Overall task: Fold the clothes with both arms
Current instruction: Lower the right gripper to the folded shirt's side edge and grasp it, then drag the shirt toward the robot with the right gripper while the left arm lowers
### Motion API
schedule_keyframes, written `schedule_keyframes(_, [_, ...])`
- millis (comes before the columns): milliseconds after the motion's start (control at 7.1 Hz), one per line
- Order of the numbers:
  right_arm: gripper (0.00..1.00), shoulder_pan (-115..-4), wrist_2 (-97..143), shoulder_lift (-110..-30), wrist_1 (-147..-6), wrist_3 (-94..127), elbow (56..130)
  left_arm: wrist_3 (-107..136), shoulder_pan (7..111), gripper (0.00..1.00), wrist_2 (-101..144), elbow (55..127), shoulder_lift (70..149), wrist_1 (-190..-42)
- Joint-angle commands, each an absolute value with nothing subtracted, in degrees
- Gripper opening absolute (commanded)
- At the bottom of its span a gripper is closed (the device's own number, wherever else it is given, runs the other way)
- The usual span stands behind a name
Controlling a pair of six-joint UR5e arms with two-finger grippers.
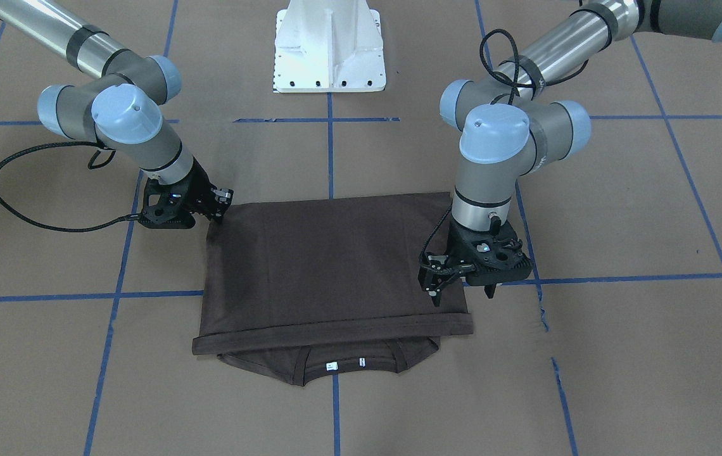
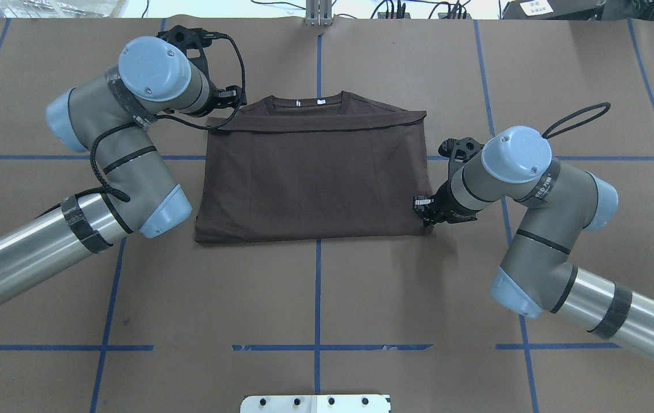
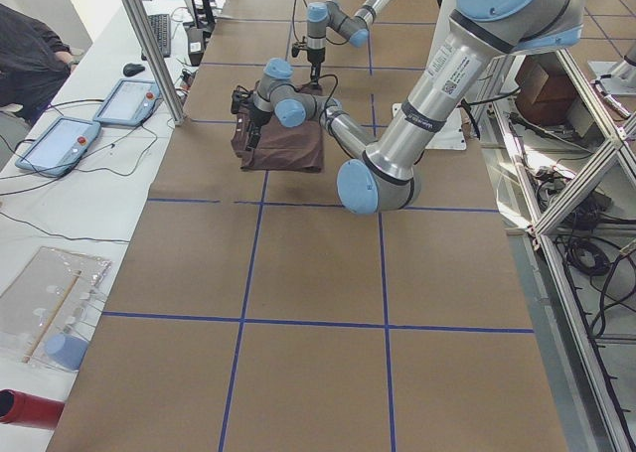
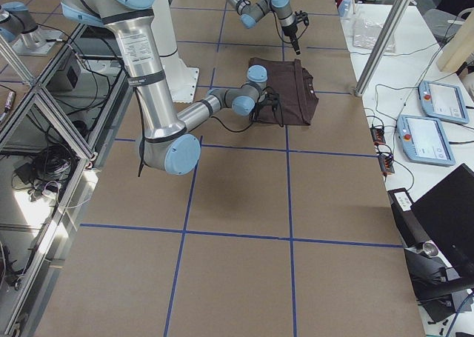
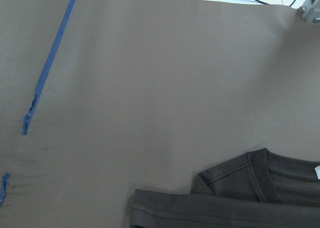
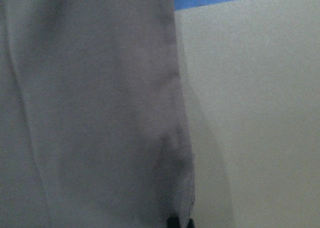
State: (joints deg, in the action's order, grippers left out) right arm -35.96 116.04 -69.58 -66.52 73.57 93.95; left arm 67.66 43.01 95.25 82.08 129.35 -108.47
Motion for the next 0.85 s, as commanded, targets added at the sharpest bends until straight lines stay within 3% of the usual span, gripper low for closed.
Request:
schedule_keyframes(0, [0.00, -36.0, 116.5, -75.2, -66.5, 73.6, 100.0, 67.8, 43.0, 1.00, 95.1, 82.1, 129.4, -108.5])
schedule_keyframes(705, [0.00, -14.5, 116.3, -106.4, -65.8, 80.2, 129.4, 67.9, 41.4, 1.00, 95.3, 84.5, 129.2, -109.1])
